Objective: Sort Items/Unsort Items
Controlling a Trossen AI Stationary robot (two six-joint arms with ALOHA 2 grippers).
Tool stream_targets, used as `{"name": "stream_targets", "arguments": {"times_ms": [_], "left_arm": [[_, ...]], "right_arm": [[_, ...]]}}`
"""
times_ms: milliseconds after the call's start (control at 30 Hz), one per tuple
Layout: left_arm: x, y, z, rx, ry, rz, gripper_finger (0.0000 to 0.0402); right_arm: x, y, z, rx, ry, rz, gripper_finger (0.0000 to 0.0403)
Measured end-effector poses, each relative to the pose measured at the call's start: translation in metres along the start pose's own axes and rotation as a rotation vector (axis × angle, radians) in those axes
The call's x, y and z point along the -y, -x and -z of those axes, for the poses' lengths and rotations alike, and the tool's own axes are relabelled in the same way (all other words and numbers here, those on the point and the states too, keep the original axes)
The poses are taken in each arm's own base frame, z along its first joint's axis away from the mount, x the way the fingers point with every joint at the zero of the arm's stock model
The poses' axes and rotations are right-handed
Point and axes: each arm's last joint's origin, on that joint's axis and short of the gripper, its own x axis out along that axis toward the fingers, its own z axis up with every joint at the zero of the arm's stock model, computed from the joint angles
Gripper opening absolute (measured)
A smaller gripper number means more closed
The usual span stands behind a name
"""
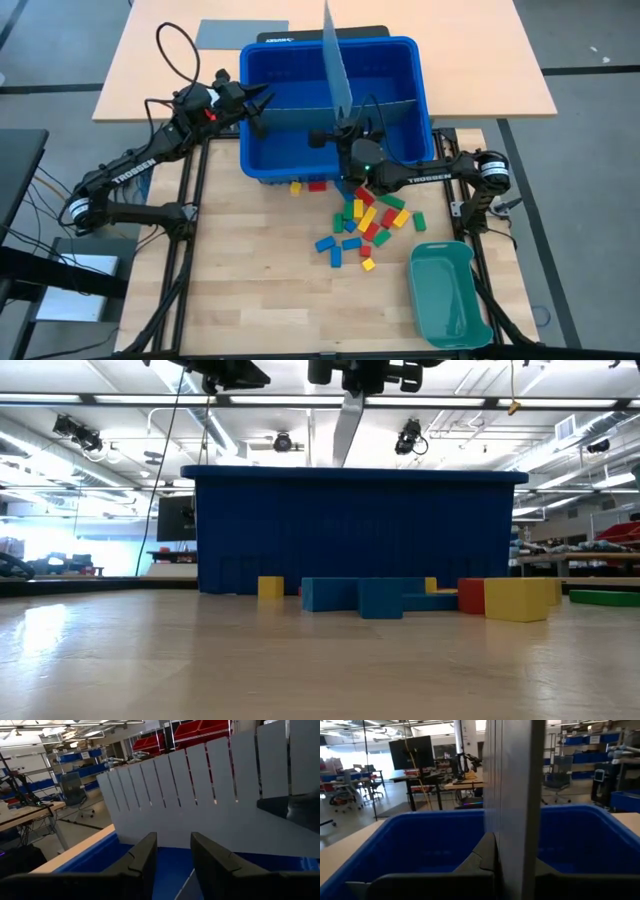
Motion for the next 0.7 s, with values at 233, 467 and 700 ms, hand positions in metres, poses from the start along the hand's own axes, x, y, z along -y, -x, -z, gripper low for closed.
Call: {"name": "stream_targets", "arguments": {"times_ms": [233,467,700], "left_arm": [[0.0001,-0.0001,0.0003,-0.003,0.000,0.000,0.0126],[0.0001,-0.0001,0.0003,-0.003,0.000,0.000,0.0126],[0.0001,-0.0001,0.0003,-0.003,0.000,0.000,0.0126]], "right_arm": [[-0.0002,0.0002,-0.0009,0.004,-0.016,-0.013,0.0000],[-0.0006,0.0002,-0.0019,0.011,-0.028,-0.033,0.0000],[-0.0005,-0.0015,-0.0019,0.014,-0.027,-0.039,0.0000]]}}
